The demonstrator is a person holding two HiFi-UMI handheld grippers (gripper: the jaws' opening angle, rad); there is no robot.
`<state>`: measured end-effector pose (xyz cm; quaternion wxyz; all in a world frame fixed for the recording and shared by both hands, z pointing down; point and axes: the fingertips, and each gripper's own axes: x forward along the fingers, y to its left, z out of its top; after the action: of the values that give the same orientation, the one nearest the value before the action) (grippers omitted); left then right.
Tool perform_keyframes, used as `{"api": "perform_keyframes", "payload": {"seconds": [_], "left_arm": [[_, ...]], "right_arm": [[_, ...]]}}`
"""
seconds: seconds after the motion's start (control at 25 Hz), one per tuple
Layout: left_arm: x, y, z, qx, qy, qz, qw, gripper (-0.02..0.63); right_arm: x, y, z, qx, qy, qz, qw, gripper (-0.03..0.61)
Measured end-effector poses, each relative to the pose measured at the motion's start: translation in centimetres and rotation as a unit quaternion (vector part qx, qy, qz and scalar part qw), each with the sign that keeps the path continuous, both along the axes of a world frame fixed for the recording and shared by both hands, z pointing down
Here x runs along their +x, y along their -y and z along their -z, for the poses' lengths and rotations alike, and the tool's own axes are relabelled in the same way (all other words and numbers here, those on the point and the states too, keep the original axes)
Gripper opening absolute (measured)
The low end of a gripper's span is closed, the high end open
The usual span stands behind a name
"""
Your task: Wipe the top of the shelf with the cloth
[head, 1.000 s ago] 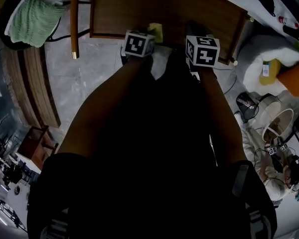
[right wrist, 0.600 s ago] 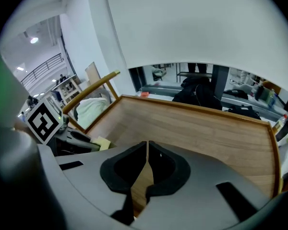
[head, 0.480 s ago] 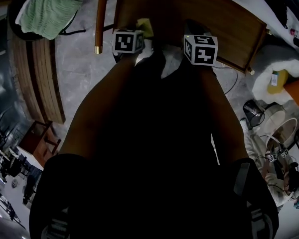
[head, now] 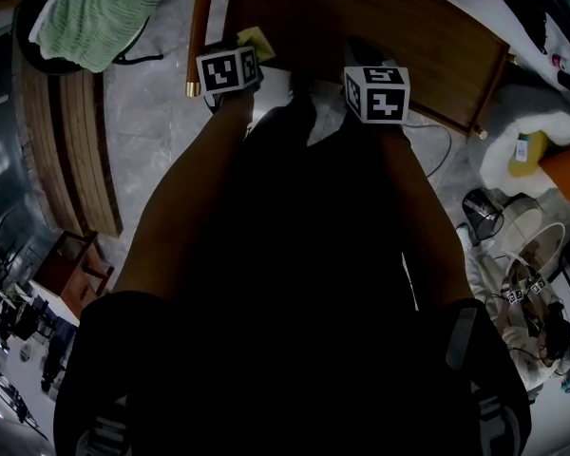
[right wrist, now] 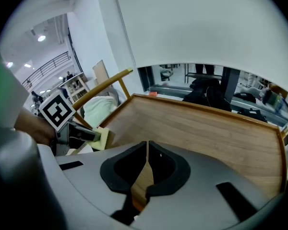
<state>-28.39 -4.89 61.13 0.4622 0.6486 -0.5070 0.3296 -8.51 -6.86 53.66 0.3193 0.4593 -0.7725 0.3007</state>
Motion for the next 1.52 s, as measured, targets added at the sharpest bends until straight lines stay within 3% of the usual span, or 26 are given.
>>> {"api": "perform_keyframes", "payload": {"seconds": [0.12,0.24,0.4,0.48,0.56,0.68,0.84,0.96,1.12,1.24,1.52], "left_arm": [[-0.4,0.1,-0.1,0.003,-0.001,0.019,0.9998,0.028],[-0.4,0.3,-0.1,0.001,-0.026,0.069,0.9973,0.028],[0.4,0.4,0.7,0.018,-0.062,0.093,0.9936,0.028],[0.9,1.5,2.3,0.053,-0.084,0.094,0.9906,0.028],[2.0,3.1,5.1,0.103,-0.118,0.089,0.9837,0.028],[5.0,4.3,11.1,0.179,-0.200,0.074,0.9604,0.028],[11.0,4.7,21.0,0.280,-0.293,0.023,0.9138,0.028],[15.3,6.0,28.7,0.360,-0.309,-0.028,0.8799,0.028],[20.9,6.0,37.0,0.433,-0.287,-0.112,0.8473,0.028],[24.3,4.3,40.9,0.451,-0.276,-0.166,0.8326,0.028],[27.1,-0.4,43.8,0.445,-0.276,-0.238,0.8181,0.028]], "right_arm": [[1.4,0.2,0.4,0.003,0.007,-0.013,1.000,0.026],[2.6,0.7,1.4,0.009,0.013,-0.020,1.000,0.025],[2.7,1.6,5.2,0.053,0.068,0.004,0.996,0.025],[2.4,2.7,9.5,0.109,0.129,0.023,0.985,0.025],[2.6,3.7,14.6,0.171,0.189,0.052,0.966,0.025],[3.8,3.7,21.9,0.241,0.251,0.110,0.931,0.025],[6.7,2.5,29.0,0.279,0.271,0.180,0.904,0.025],[9.7,2.6,32.7,0.289,0.274,0.198,0.895,0.025],[13.6,1.8,36.0,0.302,0.271,0.221,0.887,0.025],[15.7,0.2,37.9,0.308,0.304,0.228,0.872,0.025],[19.3,-2.3,43.2,0.372,0.338,0.234,0.833,0.025]]}}
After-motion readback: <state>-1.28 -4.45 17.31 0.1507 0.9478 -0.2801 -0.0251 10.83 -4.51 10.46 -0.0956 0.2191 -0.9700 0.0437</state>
